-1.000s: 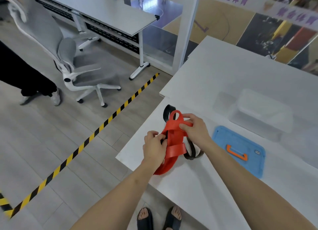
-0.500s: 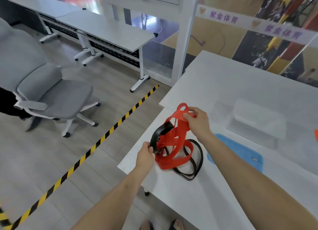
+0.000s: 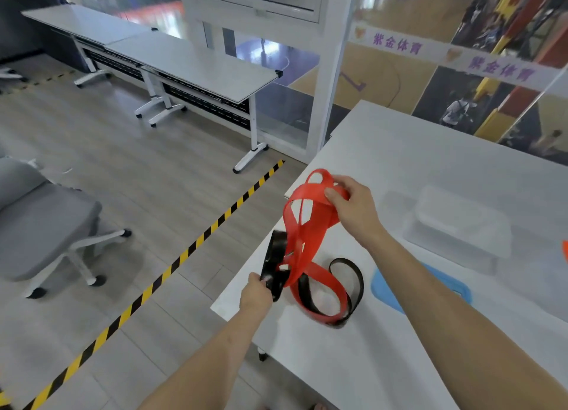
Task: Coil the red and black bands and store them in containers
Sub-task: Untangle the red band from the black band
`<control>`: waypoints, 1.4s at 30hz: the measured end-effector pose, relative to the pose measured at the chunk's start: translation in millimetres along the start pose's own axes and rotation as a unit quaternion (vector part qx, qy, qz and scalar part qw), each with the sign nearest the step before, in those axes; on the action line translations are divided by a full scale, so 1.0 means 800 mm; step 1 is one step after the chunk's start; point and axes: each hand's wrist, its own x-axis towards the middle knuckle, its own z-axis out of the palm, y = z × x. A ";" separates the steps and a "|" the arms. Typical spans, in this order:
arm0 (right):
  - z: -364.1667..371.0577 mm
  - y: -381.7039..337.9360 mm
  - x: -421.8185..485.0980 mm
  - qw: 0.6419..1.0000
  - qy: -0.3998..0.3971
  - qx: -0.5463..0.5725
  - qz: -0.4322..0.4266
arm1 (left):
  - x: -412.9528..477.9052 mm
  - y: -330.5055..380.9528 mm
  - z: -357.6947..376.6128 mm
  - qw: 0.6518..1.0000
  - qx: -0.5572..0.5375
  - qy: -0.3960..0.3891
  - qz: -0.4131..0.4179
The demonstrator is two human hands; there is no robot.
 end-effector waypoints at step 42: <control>-0.037 -0.029 -0.085 0.993 -0.061 0.102 -0.009 | -0.020 0.042 0.002 0.971 -0.081 -0.060 0.217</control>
